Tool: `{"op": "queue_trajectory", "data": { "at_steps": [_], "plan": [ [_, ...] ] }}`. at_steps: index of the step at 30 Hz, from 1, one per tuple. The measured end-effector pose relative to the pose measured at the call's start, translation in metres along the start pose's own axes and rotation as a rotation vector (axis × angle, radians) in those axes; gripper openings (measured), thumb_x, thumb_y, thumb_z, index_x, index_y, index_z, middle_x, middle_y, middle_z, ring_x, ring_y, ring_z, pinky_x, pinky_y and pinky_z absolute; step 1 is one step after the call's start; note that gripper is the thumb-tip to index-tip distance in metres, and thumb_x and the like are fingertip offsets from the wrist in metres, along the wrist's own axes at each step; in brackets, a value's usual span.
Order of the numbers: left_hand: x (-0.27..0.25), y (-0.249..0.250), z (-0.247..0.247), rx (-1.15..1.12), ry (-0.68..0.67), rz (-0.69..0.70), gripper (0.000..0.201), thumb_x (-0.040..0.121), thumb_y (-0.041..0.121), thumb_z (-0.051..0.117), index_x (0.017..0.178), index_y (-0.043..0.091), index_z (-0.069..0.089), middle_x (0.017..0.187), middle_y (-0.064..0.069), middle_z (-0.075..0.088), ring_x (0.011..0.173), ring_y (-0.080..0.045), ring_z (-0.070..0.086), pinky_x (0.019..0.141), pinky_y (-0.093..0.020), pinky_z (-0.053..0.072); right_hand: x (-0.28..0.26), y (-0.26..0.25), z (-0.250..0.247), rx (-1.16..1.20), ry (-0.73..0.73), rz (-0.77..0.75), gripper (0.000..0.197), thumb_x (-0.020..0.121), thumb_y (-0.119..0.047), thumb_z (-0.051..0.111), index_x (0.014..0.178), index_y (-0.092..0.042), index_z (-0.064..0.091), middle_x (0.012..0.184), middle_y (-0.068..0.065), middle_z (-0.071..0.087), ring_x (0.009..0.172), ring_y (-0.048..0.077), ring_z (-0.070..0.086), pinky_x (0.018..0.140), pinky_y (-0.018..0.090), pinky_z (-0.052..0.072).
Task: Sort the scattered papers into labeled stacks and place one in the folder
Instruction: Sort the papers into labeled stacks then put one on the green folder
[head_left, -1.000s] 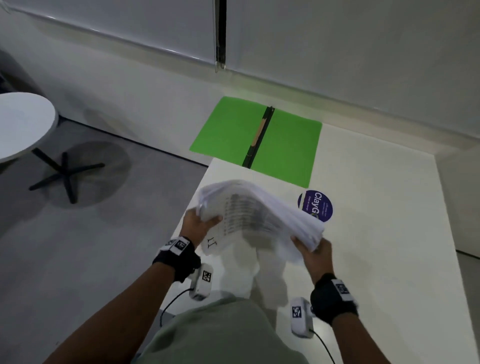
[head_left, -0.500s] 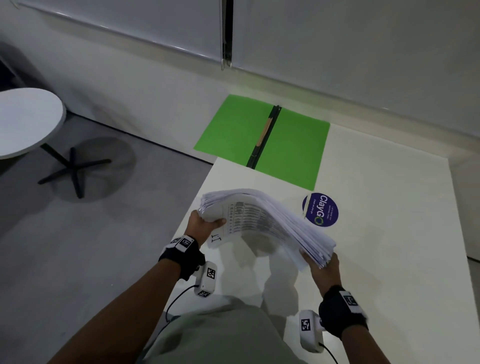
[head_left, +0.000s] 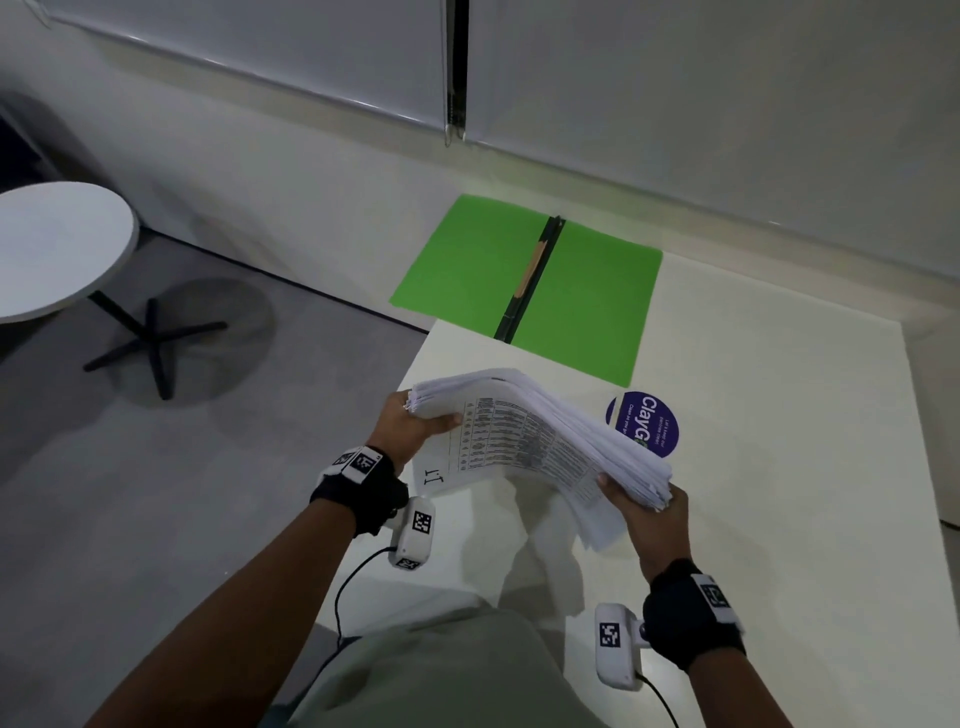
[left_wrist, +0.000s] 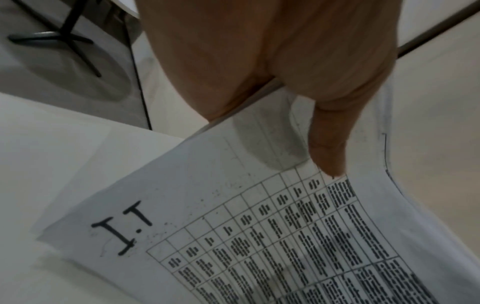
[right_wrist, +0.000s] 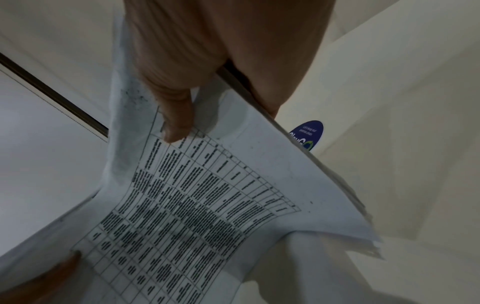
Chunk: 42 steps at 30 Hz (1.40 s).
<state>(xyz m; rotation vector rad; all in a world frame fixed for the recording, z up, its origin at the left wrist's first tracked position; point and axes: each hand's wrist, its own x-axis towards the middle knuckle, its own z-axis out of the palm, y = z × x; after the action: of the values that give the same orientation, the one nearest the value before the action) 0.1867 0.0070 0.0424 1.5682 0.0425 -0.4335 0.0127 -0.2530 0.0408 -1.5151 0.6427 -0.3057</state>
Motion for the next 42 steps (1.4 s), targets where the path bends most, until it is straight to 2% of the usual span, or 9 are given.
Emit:
{"op": "queue_trajectory", "data": {
  "at_steps": [4,7,14,20,23,28,32,35,42],
  "plan": [
    [0.008,0.012,-0.002,0.149,0.039,0.11,0.025,0.069,0.0,0.081,0.07,0.024,0.075,0.069,0.011,0.073,0.068,-0.007,0.066,0.071,-0.029,0.052,0.005,-0.01,-0.008,-0.024,0.041,0.003,0.038,0.063,-0.012,0.087,0.099,-0.016,0.073,0.098,0.008,0.075,0.096,0.027,0.069,0.085,0.037,0.056],
    [0.011,0.041,-0.003,0.272,0.005,0.176,0.019,0.07,0.001,0.081,0.072,0.019,0.073,0.064,0.012,0.071,0.062,-0.003,0.065,0.064,-0.023,0.051,0.014,-0.03,-0.024,-0.256,-0.009,-0.075,0.053,0.066,0.0,0.085,0.11,-0.024,0.067,0.103,0.002,0.072,0.095,0.015,0.068,0.079,0.024,0.056],
    [0.013,0.158,0.035,0.874,-0.202,0.594,0.019,0.072,0.02,0.081,0.064,0.007,0.071,0.056,-0.004,0.063,0.045,-0.01,0.047,0.046,-0.02,0.036,0.04,-0.076,-0.004,-1.155,-0.367,-0.109,0.06,0.074,-0.056,0.071,0.124,-0.029,0.053,0.105,0.0,0.068,0.098,0.025,0.063,0.074,0.031,0.046],
    [0.018,0.229,0.095,1.258,-0.212,0.894,0.009,0.082,0.031,0.067,0.082,0.022,0.07,0.076,0.003,0.07,0.067,-0.018,0.059,0.064,-0.026,0.045,0.06,-0.083,0.039,-0.597,-0.084,-0.13,0.024,0.084,-0.034,0.072,0.08,-0.012,0.064,0.069,0.007,0.064,0.069,0.023,0.063,0.06,0.027,0.041],
    [0.04,0.24,0.105,1.114,-0.108,0.965,0.049,0.078,0.034,0.071,0.125,0.03,0.057,0.119,0.001,0.066,0.11,-0.02,0.061,0.093,-0.031,0.045,0.079,-0.091,0.037,-0.409,0.015,-0.11,0.023,0.082,-0.029,0.075,0.072,-0.012,0.064,0.064,0.009,0.063,0.06,0.019,0.055,0.056,0.033,0.044],
    [0.095,0.183,0.076,0.665,0.293,0.618,0.099,0.068,0.07,0.064,0.144,0.017,0.032,0.148,-0.009,0.036,0.137,-0.021,0.035,0.115,-0.039,0.03,0.127,-0.1,0.025,-0.097,0.051,-0.041,0.024,0.08,-0.027,0.077,0.067,-0.011,0.064,0.064,0.001,0.062,0.06,0.013,0.055,0.058,0.031,0.046],
    [0.125,0.115,0.084,0.342,-0.173,-0.05,0.092,0.043,0.078,0.074,0.109,0.016,0.065,0.102,-0.005,0.073,0.089,-0.017,0.069,0.088,-0.042,0.054,0.168,-0.097,0.024,0.038,0.041,0.03,0.02,0.082,-0.026,0.075,0.087,-0.007,0.073,0.082,0.008,0.073,0.075,0.02,0.069,0.071,0.035,0.056],
    [0.151,0.091,0.101,0.259,-0.205,-0.057,0.033,0.074,0.035,0.078,0.096,0.013,0.068,0.085,0.003,0.075,0.075,-0.012,0.071,0.081,-0.044,0.058,0.205,-0.085,0.024,-0.026,0.02,0.099,0.034,0.075,-0.038,0.078,0.092,-0.009,0.073,0.09,0.018,0.074,0.085,0.029,0.071,0.079,0.047,0.058],
    [0.241,0.056,0.141,0.475,-0.108,-0.021,0.035,0.086,0.023,0.069,0.111,0.002,0.058,0.092,-0.01,0.063,0.082,-0.025,0.061,0.072,-0.032,0.051,0.3,-0.048,0.03,-0.204,0.03,0.149,0.037,0.081,-0.038,0.074,0.109,-0.015,0.066,0.107,0.001,0.071,0.101,0.023,0.066,0.095,0.041,0.052]
  ]
}}
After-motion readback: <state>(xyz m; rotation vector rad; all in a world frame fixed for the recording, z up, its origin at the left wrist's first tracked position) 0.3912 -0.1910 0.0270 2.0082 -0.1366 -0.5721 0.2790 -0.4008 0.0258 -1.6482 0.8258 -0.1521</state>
